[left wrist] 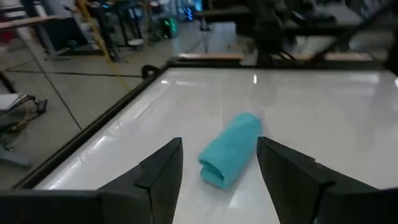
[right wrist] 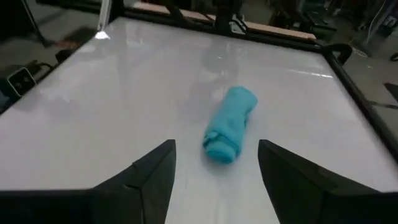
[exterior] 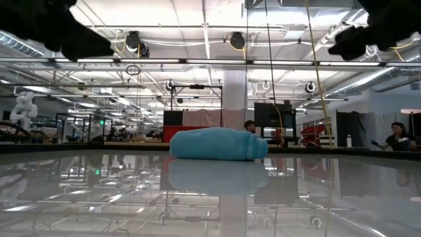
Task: Roll towel into tight, uniform cylinder
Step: Return to Home Position
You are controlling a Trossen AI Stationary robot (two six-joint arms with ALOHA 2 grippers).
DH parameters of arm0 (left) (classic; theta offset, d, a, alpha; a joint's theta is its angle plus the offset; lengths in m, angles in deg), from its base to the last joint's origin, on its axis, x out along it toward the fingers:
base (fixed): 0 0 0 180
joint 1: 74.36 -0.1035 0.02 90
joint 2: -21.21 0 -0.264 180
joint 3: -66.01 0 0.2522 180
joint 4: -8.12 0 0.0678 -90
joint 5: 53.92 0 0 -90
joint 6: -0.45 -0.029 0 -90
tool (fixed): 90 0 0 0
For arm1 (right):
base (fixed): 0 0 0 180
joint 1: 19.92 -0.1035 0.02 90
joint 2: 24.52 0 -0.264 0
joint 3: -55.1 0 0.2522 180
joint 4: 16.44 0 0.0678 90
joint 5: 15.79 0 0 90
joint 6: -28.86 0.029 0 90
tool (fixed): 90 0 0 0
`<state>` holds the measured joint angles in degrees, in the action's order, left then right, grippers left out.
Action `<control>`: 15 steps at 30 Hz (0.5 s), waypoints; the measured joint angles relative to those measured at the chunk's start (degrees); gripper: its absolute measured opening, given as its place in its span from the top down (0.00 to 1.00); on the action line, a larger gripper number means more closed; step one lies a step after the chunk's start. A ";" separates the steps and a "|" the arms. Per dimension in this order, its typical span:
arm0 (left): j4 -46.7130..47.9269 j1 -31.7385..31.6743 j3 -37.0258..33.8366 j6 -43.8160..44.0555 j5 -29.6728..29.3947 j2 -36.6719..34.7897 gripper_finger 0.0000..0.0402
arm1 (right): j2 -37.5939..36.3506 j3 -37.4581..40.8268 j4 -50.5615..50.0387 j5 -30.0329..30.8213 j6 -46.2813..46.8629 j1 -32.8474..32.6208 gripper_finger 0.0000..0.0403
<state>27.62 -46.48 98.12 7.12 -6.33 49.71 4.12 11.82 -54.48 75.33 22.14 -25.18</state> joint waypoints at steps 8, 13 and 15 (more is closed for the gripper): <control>-20.50 -5.17 -13.20 -0.83 2.80 -4.16 0.47 | -13.24 17.74 24.92 0.40 5.10 -1.25 0.46; -28.53 -7.41 -17.95 -2.77 3.40 -4.18 0.47 | -15.76 22.33 27.95 0.49 2.71 -1.25 0.46; -26.96 -8.45 -17.95 -2.69 3.36 -4.18 0.47 | -16.05 23.47 27.96 0.49 2.58 -1.23 0.46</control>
<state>0.66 -54.93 80.17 4.44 -2.97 45.53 -11.93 35.28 -26.53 75.82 24.72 -26.40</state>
